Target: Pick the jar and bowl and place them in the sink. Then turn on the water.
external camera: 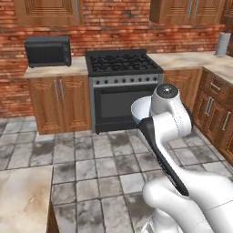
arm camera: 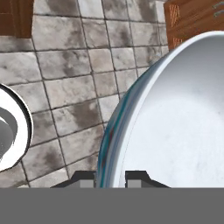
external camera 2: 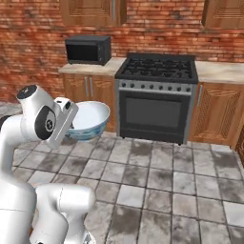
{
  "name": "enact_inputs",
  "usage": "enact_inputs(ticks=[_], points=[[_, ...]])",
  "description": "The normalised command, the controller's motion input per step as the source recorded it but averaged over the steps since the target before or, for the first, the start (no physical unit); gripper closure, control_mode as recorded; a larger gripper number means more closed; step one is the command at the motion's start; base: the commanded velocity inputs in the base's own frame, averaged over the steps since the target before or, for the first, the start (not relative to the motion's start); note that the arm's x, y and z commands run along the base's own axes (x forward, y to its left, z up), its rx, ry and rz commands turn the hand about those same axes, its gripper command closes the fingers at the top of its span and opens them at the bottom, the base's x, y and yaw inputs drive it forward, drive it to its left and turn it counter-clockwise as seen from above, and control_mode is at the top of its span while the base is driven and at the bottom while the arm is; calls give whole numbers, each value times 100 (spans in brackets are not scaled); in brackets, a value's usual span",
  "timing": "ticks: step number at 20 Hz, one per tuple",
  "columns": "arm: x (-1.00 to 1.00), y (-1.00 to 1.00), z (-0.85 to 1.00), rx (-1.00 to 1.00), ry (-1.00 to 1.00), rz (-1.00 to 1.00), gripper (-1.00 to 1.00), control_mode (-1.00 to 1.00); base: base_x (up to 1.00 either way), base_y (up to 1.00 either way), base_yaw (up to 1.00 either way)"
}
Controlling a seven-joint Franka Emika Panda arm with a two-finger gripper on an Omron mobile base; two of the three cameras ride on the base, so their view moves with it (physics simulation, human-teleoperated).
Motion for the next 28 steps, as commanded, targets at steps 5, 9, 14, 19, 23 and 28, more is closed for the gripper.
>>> enact_inputs(ticks=[5, 9, 14, 19, 23, 28], points=[[0, 0, 0, 0, 0, 0, 100, 100, 17, -33, -52], [0, 0, 0, 0, 0, 0, 100, 100, 19, -28, -52], [0, 0, 0, 0, 0, 0, 100, 100, 17, -25, -53], [0, 0, 0, 0, 0, 0, 100, 100, 16, -22, -54], [0, 0, 0, 0, 0, 0, 100, 100, 14, -18, -54], [0, 0, 0, 0, 0, 0, 100, 100, 17, -10, -53]])
